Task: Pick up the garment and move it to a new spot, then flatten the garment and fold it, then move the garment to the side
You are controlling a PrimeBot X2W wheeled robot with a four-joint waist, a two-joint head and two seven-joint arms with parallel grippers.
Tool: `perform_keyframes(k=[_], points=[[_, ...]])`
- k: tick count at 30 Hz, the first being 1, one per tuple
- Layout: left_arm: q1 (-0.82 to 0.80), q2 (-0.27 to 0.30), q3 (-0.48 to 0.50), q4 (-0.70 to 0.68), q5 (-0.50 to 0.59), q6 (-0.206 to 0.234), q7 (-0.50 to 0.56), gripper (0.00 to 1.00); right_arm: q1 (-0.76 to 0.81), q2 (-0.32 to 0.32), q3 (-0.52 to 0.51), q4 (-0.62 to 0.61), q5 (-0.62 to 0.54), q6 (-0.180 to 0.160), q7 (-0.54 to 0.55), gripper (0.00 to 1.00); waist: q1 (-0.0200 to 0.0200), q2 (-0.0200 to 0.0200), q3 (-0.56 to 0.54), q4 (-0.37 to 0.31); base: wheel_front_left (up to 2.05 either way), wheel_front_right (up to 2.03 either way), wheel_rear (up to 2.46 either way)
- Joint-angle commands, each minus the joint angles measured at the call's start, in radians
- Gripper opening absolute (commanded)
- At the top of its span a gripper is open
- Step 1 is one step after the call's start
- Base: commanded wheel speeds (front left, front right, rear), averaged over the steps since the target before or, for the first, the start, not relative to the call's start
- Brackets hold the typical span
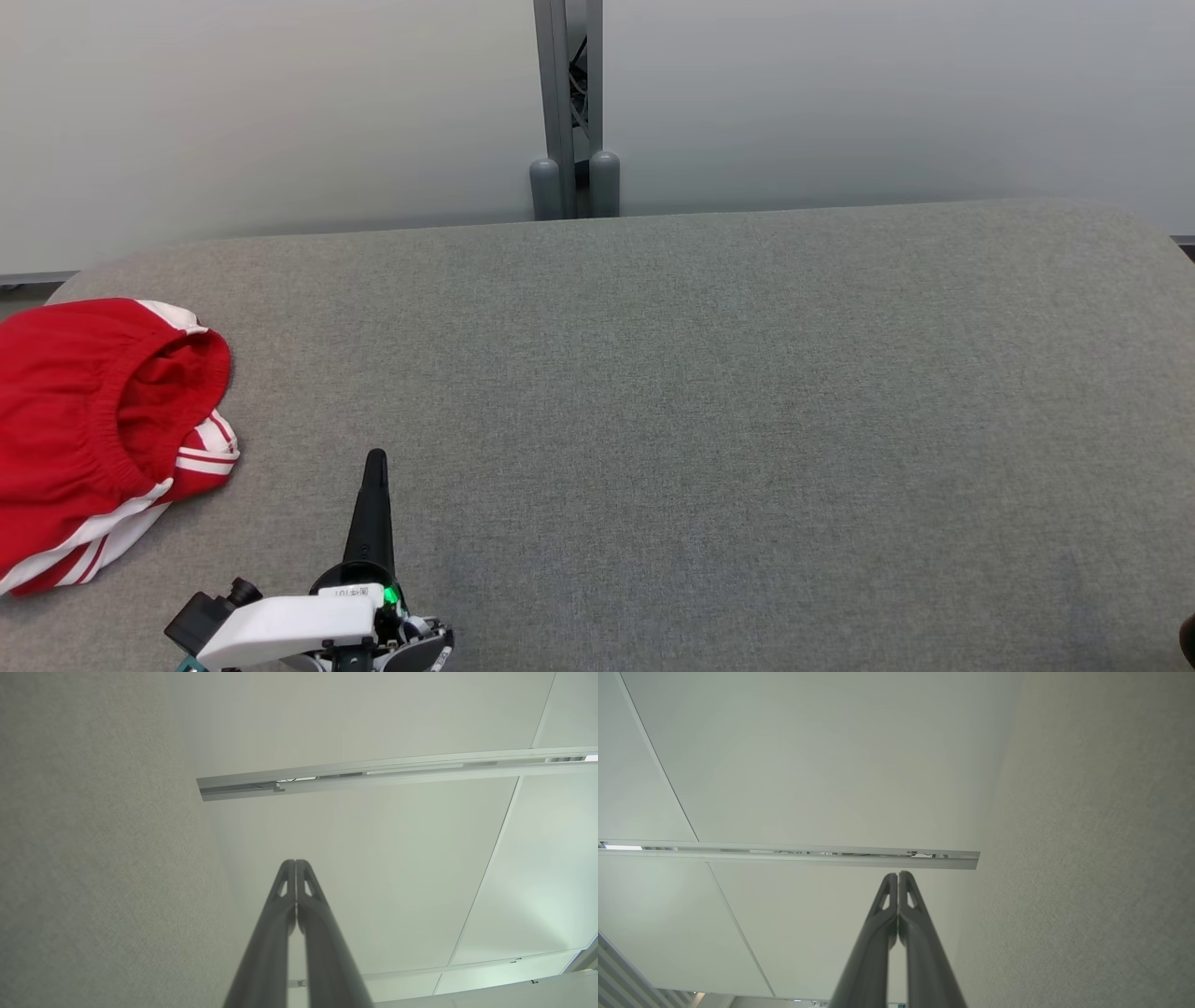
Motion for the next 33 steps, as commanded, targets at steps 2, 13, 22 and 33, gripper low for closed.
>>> perform_keyframes(k=[2, 13, 22, 33], points=[[-0.011, 0.004, 0.004, -0.001, -0.006, -0.005, -0.001, 0.00, -0.004, -0.006, -0.003, 0.000, 0.001, 0.000, 0.001, 0.00, 0.0000, -0.0001, 0.000, 0.000, 0.00, 0.00, 0.00], [-0.011, 0.004, 0.004, -0.001, -0.006, -0.005, -0.001, 0.00, -0.004, -0.006, -0.003, 0.000, 0.001, 0.000, 0.001, 0.00, 0.0000, -0.0001, 0.000, 0.000, 0.00, 0.00, 0.00], [0.003, 0.000, -0.002, 0.007, 0.000, 0.001, 0.000, 1.00, 0.004, 0.005, 0.001, 0.006, 0.000, 0.000, 0.000, 1.00, 0.0000, -0.0001, 0.000, 0.000, 0.00, 0.00, 0.00], [-0.012, 0.006, 0.005, 0.005, 0.005, 0.001, 0.006, 1.00, 0.016, 0.019, 0.073, -0.017, -0.021, 0.000, -0.093, 1.00, 0.0000, -0.0001, 0.000, -0.001, 0.00, 0.00, 0.00]])
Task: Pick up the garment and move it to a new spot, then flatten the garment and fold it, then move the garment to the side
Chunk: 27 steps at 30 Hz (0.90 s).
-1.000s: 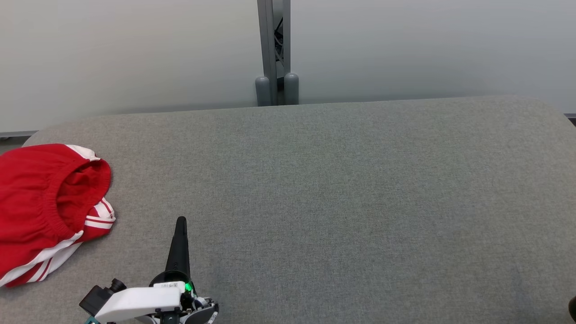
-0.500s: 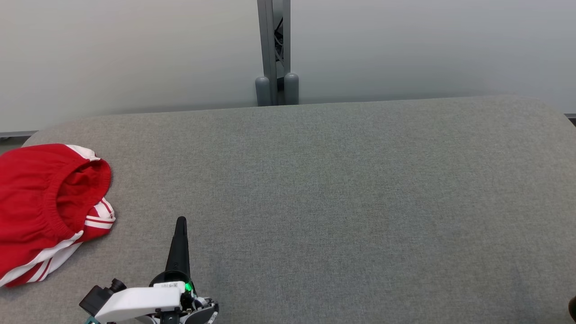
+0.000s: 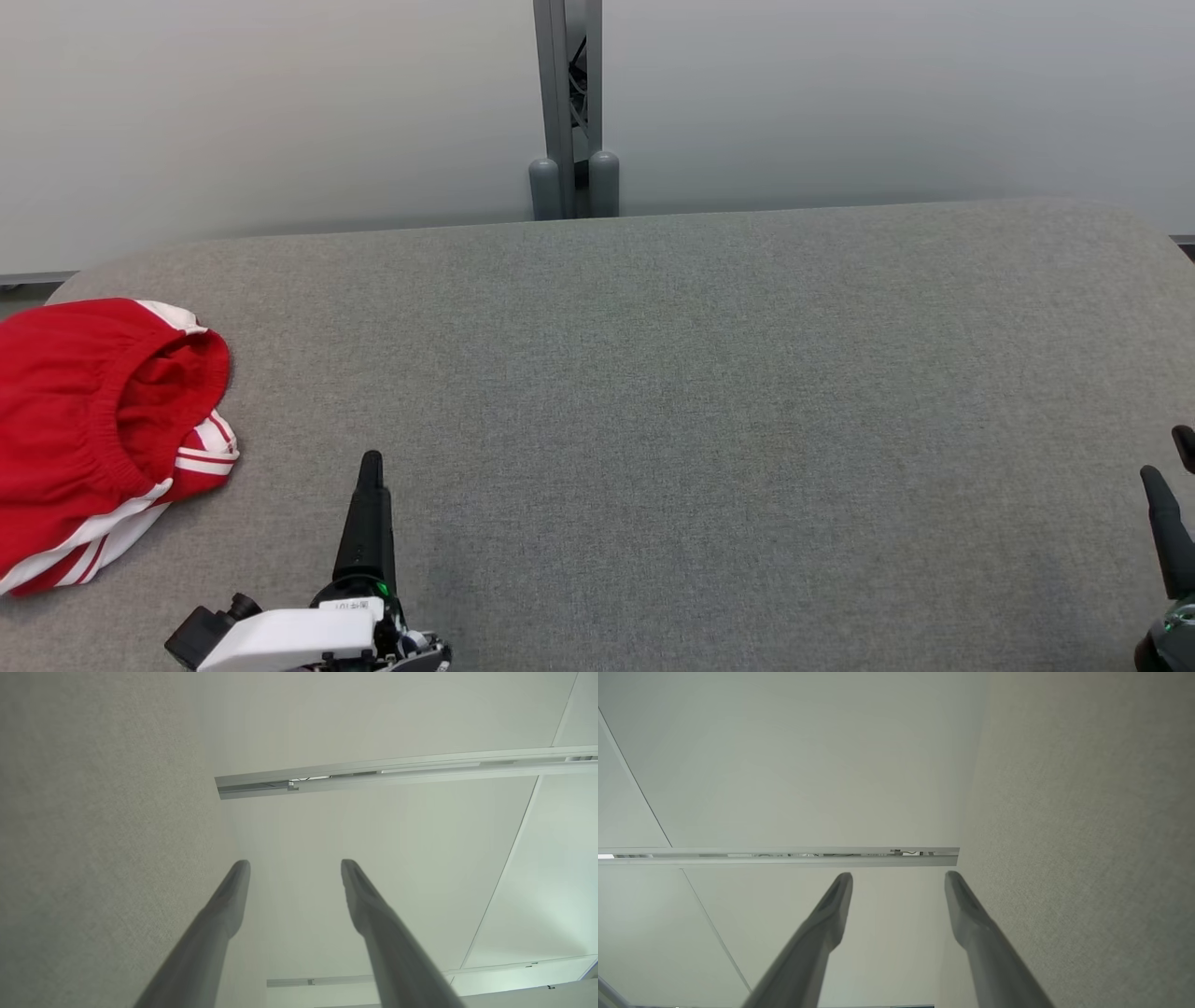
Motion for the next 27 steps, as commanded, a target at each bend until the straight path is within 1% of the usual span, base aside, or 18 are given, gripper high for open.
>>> perform_keyframes(k=[1, 7, 10, 14, 15, 16, 22, 27], points=[[-0.036, 0.005, 0.008, -0.023, 0.003, -0.001, 0.002, 1.00, -0.020, -0.018, 0.014, -0.024, -0.010, 0.000, -0.017, 1.00, 0.0000, 0.0000, 0.000, 0.000, 0.00, 0.00, 0.00], [-0.054, 0.013, 0.023, -0.030, 0.034, -0.001, -0.002, 1.00, -0.022, -0.028, 0.072, -0.043, -0.075, 0.000, -0.088, 1.00, 0.0000, 0.0000, 0.000, -0.001, 0.00, 0.00, 0.00], [-0.064, 0.020, 0.030, -0.034, 0.076, -0.001, -0.004, 1.00, -0.025, -0.033, 0.096, -0.054, -0.129, 0.000, -0.120, 1.00, 0.0000, 0.0000, -0.001, -0.002, 0.00, 0.00, 0.00], [-0.077, 0.015, 0.055, -0.052, 0.140, -0.001, -0.004, 1.00, -0.027, -0.032, 0.120, -0.072, -0.222, 0.000, -0.159, 1.00, 0.0000, 0.0000, -0.002, -0.002, 0.00, 0.00, 0.00], [-0.079, 0.014, 0.060, -0.058, 0.158, -0.001, -0.004, 1.00, -0.028, -0.031, 0.127, -0.077, -0.244, 0.000, -0.169, 1.00, 0.0000, 0.0000, -0.002, -0.002, 0.00, 0.00, 0.00], [-0.084, 0.013, 0.070, -0.070, 0.194, -0.001, -0.004, 1.00, -0.029, -0.031, 0.142, -0.089, -0.291, 0.000, -0.187, 1.00, 0.0000, 0.0000, -0.003, -0.002, 0.00, 0.00, 0.00], [-0.094, 0.017, 0.086, -0.093, 0.339, -0.001, -0.004, 1.00, -0.031, -0.038, 0.191, -0.130, -0.440, 0.000, -0.241, 1.00, 0.0000, 0.0000, -0.006, -0.001, 0.00, 0.00, 0.00], [-0.104, 0.020, 0.086, -0.094, 0.455, -0.001, -0.004, 1.00, -0.030, -0.038, 0.232, -0.155, -0.530, 0.000, -0.283, 1.00, 0.0000, 0.0000, -0.008, -0.001, 0.00, 0.00, 0.00]])
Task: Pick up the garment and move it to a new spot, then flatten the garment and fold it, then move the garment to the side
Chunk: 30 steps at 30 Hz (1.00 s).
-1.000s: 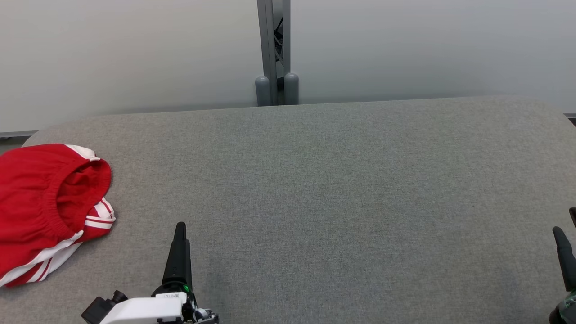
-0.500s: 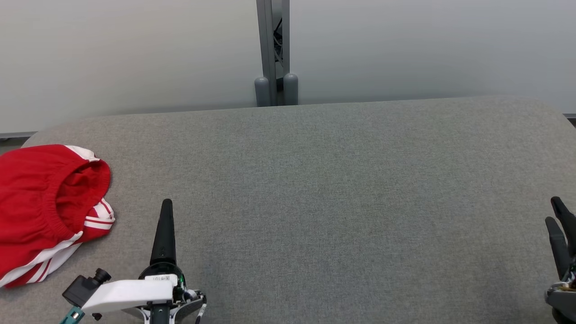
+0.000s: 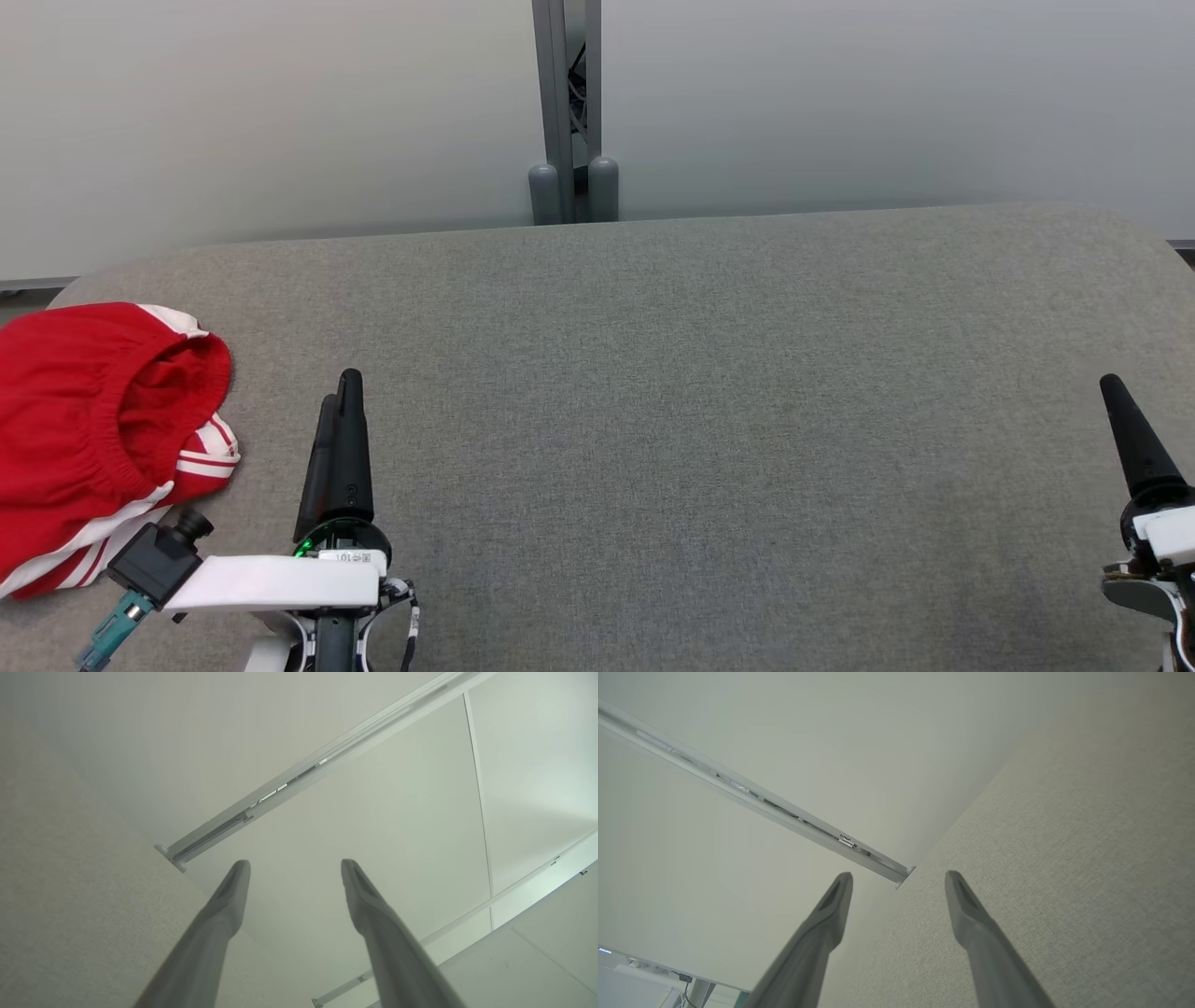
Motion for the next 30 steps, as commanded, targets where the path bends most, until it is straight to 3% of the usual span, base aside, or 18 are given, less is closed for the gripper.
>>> perform_keyframes(k=[1, 16, 30], points=[[-0.039, 0.008, 0.006, -0.013, 0.058, -0.001, -0.002, 1.00, -0.023, -0.019, 0.024, -0.026, -0.050, 0.000, -0.026, 1.00, 0.0000, 0.0000, -0.001, 0.000, 0.00, 0.00, 0.00], [-0.080, 0.054, -0.017, 0.015, 0.375, 0.063, 0.004, 1.00, -0.035, -0.071, 0.144, -0.064, -0.371, 0.000, -0.124, 1.00, 0.0000, 0.0000, -0.002, -0.002, 0.00, 0.00, 0.00], [-0.083, 0.086, -0.018, 0.055, 0.568, 0.121, 0.037, 1.00, 0.002, -0.038, 0.234, -0.082, -0.548, 0.000, -0.198, 1.00, 0.0000, 0.0000, -0.004, -0.001, 0.00, 0.00, 0.00]])
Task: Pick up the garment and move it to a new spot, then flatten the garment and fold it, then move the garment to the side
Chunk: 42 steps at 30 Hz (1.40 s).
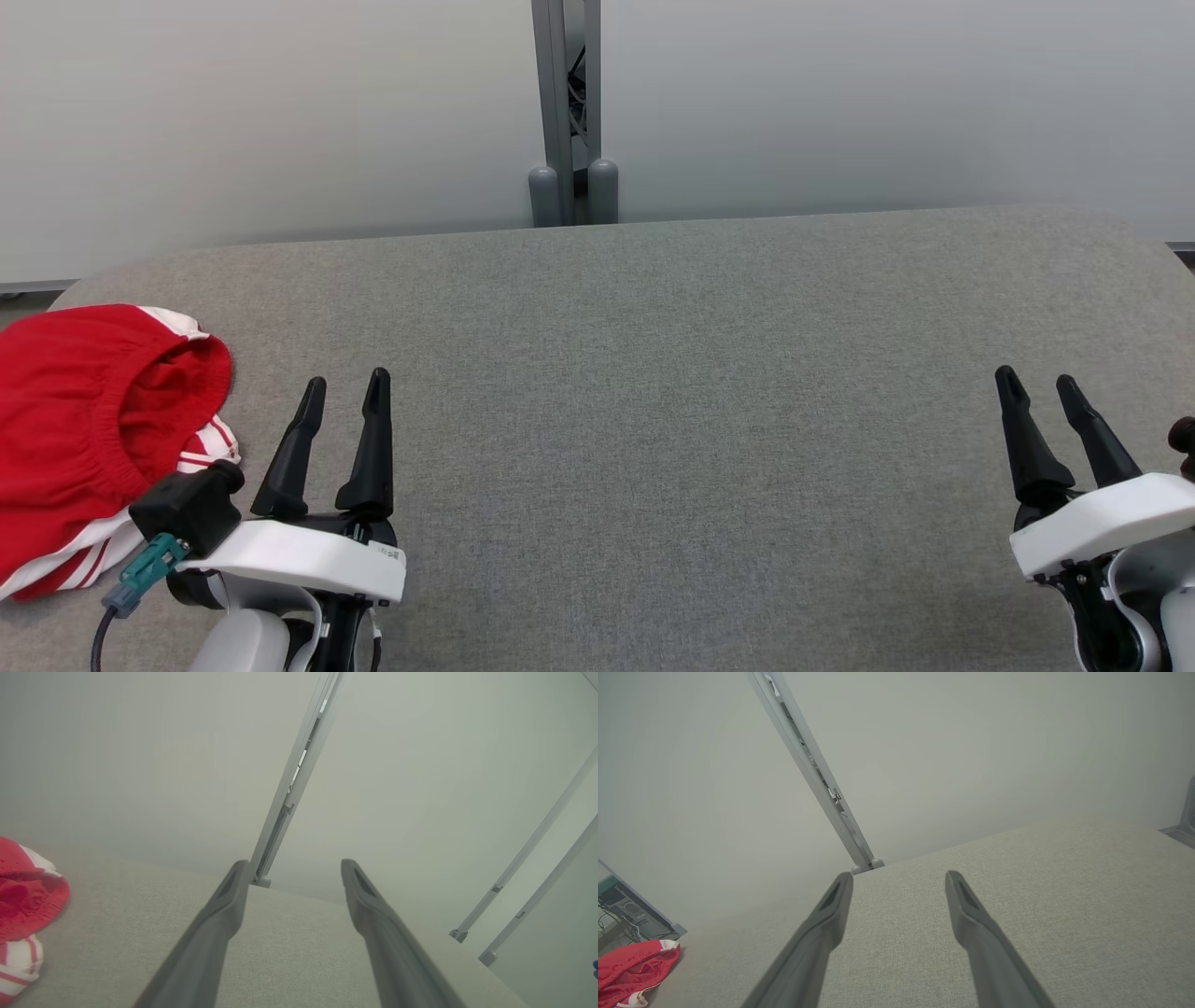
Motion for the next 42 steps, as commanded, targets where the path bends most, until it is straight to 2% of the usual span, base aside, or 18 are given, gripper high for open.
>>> perform_keyframes(k=[1, 19, 28, 42], points=[[-0.025, 0.006, 0.005, 0.000, 0.028, 0.010, 0.002, 1.00, -0.002, -0.005, 0.009, -0.008, -0.028, 0.000, -0.018, 1.00, 0.0000, 0.0000, 0.000, 0.000, 0.00, 0.00, 0.00], [0.003, 0.015, 0.031, 0.044, 0.194, 0.094, 0.005, 1.00, 0.029, 0.034, 0.067, 0.032, -0.202, 0.000, -0.124, 1.00, 0.0000, 0.0000, -0.004, 0.001, 0.00, 0.00, 0.00], [0.003, 0.024, 0.026, 0.053, 0.262, 0.105, 0.022, 1.00, 0.043, 0.048, 0.085, 0.028, -0.299, 0.000, -0.165, 1.00, 0.0000, 0.0000, -0.003, 0.011, 0.00, 0.00, 0.00], [0.013, 0.019, 0.025, 0.058, 0.332, 0.127, 0.048, 1.00, 0.073, 0.065, 0.056, 0.012, -0.370, 0.000, -0.218, 1.00, 0.0000, 0.0000, -0.008, -0.003, 0.00, 0.00, 0.00]])
